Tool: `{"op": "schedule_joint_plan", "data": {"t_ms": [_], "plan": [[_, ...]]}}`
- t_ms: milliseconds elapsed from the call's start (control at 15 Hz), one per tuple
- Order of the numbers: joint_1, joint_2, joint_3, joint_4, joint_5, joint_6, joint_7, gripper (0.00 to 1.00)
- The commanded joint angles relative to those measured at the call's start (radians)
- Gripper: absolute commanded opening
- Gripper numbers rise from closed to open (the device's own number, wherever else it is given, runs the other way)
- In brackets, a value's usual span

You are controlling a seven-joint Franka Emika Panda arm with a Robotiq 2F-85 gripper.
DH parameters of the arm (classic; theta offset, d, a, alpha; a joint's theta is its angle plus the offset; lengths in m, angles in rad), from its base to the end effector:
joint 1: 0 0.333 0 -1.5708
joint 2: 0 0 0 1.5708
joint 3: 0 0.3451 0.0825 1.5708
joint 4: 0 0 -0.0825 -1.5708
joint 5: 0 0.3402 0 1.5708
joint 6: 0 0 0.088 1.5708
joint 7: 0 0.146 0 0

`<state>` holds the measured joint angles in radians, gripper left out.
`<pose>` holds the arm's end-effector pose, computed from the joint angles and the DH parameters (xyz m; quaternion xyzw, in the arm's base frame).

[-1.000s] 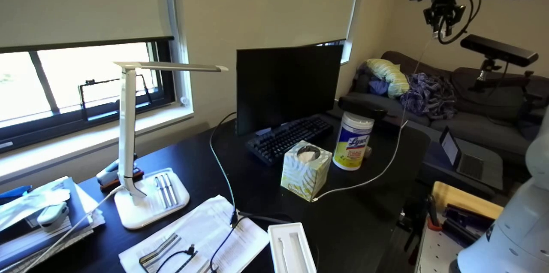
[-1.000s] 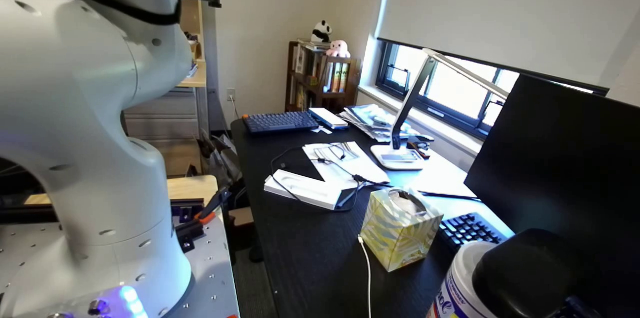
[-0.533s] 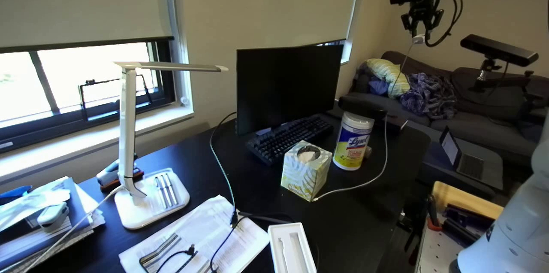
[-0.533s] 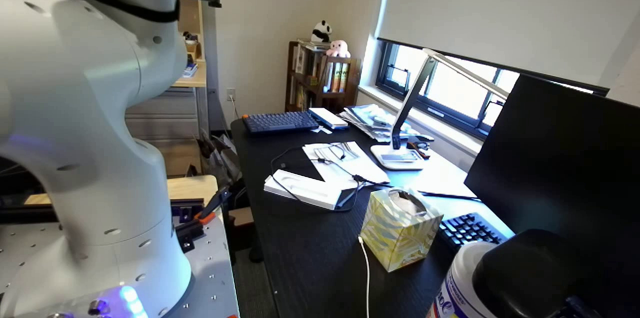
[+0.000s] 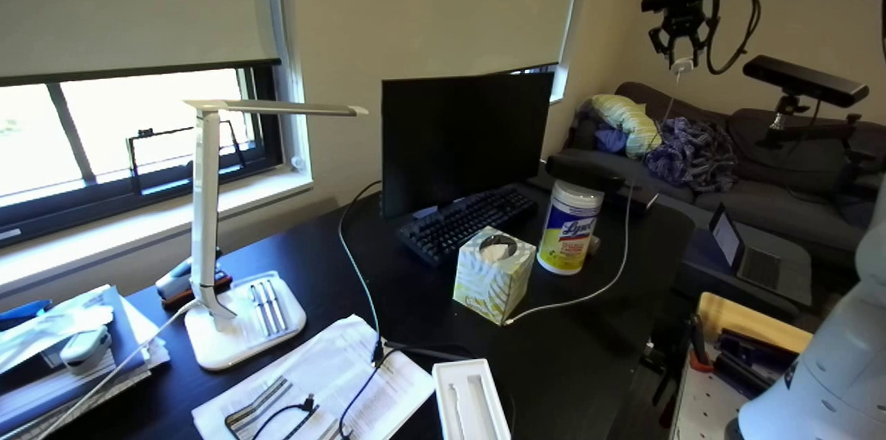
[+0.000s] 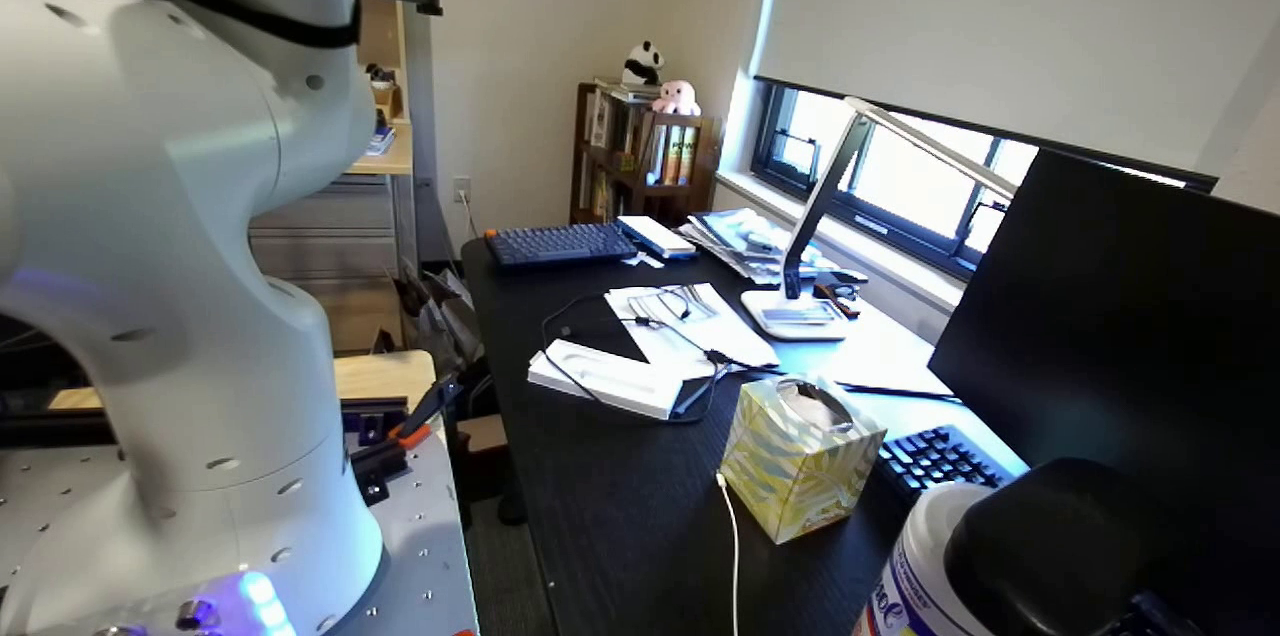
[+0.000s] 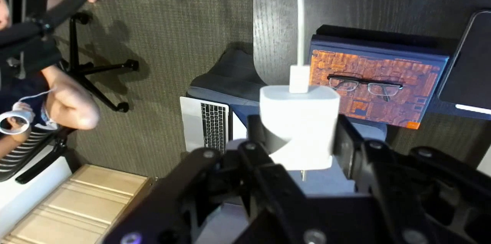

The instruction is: Pick up the white charger and move it from the left side of the laptop to the right side

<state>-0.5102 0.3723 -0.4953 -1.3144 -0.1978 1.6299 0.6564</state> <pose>0.3559 -0.5096 0.5465 0.6774 -0.7121 -0.0375 0.1808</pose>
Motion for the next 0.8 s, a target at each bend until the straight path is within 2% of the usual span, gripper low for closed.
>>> {"op": "schedule_joint_plan", "data": {"t_ms": [0,267,333,400,533,733], "plan": [[0.0,0.0,0.0,0.002,-0.011,-0.007,-0.011,0.47],[0.002,0.0,0.0,0.006,-0.016,-0.015,-0.023,0.47],[0.002,0.0,0.0,0.006,-0.016,-0.015,-0.023,0.22],[0.013,-0.028,-0.001,-0.028,-0.039,0.01,-0.034,0.22],[0.003,-0.045,0.01,-0.051,-0.064,-0.006,-0.193,0.22],[-0.044,0.023,0.015,0.009,-0.056,0.021,-0.372,0.22]]}}
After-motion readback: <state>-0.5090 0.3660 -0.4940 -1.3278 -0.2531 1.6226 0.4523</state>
